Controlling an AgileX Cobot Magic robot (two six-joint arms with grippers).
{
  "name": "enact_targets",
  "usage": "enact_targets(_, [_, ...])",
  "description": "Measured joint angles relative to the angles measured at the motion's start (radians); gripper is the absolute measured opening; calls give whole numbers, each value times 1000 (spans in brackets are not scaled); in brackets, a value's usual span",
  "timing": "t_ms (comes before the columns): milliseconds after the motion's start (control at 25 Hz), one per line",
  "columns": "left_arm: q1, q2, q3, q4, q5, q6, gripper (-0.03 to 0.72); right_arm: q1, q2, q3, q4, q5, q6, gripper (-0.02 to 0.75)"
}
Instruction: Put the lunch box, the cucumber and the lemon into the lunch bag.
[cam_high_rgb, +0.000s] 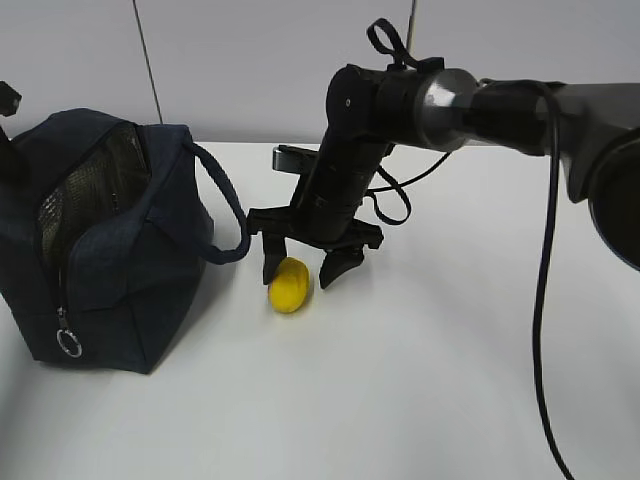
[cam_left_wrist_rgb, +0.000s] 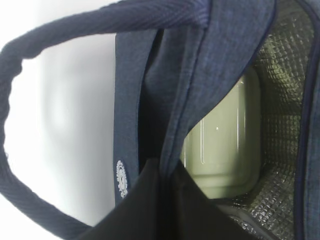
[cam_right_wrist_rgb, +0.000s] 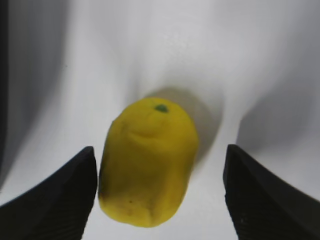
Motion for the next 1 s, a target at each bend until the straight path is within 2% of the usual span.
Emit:
enact_targets(360, [0,0,0,0,0,0,-8,0,14,0,27,-10,0,581])
enact_targets(480, [0,0,0,0,0,0,-8,0,14,0,29,-12,0,536])
enact_targets(680, [0,0,0,0,0,0,-8,0,14,0,29,-14,0,418])
enact_targets(1000, [0,0,0,0,0,0,-8,0,14,0,29,5,0,403])
